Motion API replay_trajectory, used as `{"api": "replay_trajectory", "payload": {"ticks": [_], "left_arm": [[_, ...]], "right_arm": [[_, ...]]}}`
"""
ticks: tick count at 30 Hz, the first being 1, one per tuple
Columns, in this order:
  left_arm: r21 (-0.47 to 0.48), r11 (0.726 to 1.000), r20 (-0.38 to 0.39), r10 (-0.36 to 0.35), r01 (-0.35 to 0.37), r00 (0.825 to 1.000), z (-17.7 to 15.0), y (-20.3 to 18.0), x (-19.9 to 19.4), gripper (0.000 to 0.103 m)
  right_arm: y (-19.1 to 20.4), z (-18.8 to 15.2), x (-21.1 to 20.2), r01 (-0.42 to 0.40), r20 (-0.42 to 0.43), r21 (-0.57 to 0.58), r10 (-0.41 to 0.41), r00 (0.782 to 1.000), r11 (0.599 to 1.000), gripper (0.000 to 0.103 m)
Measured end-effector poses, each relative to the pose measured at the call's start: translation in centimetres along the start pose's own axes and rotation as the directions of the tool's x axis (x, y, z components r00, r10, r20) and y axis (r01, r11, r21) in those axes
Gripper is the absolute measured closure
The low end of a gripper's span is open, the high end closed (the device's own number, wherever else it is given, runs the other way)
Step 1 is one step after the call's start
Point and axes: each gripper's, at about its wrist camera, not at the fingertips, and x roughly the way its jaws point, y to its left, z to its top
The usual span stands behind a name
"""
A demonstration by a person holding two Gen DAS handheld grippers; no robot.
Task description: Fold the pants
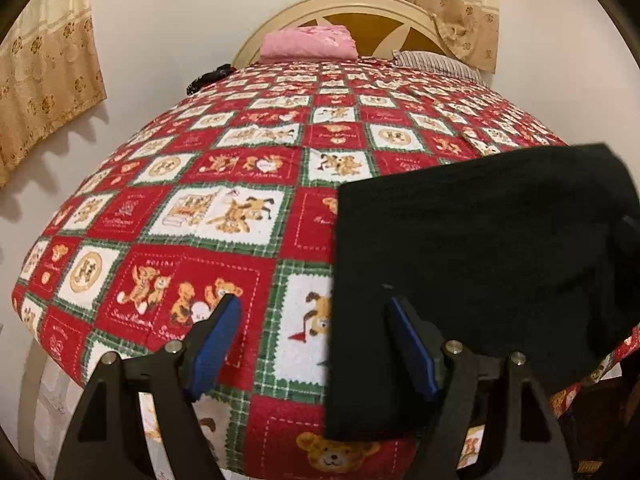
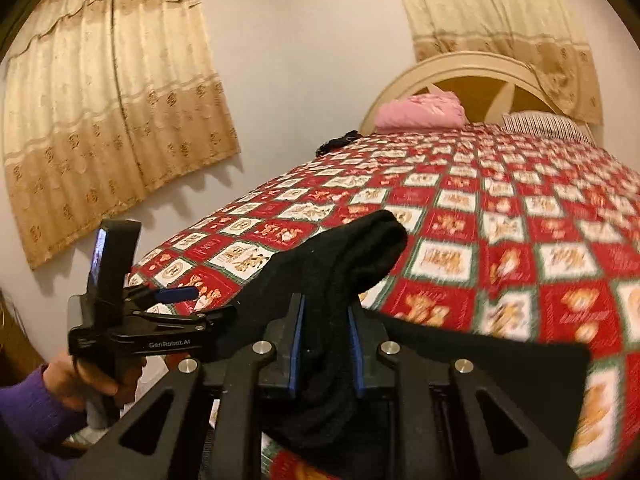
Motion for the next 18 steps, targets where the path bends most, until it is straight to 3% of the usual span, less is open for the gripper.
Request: {"api": "replay_trajectory", "payload": {"ticks": [8,14,18], "left_arm": [[0.004,0.999,0.028,-0.048,0.047,0.998,0.6,-0.9,-0.4,0.025],[0.036,0.998,0.016,-0.058,0.057,0.998,1.1,-2.1,0.3,0.025],[0.05,0.997,0.03,-0.067,0.066,0.997,1.6,-2.7,-0.1,0.025]], "right_arm": [[-6.2,-1.6,-3.1,0.101,-0.09,0.079,-0.093,0.992,0.992,0.083],[-8.5,-4.2,-1.8,0.143,-0.194,0.127,-0.117,0.974,0.982,0.082],[-9.0,-4.7,-2.5,0.128,-0.203,0.149,-0.096,0.975,0.98,0.082]]}}
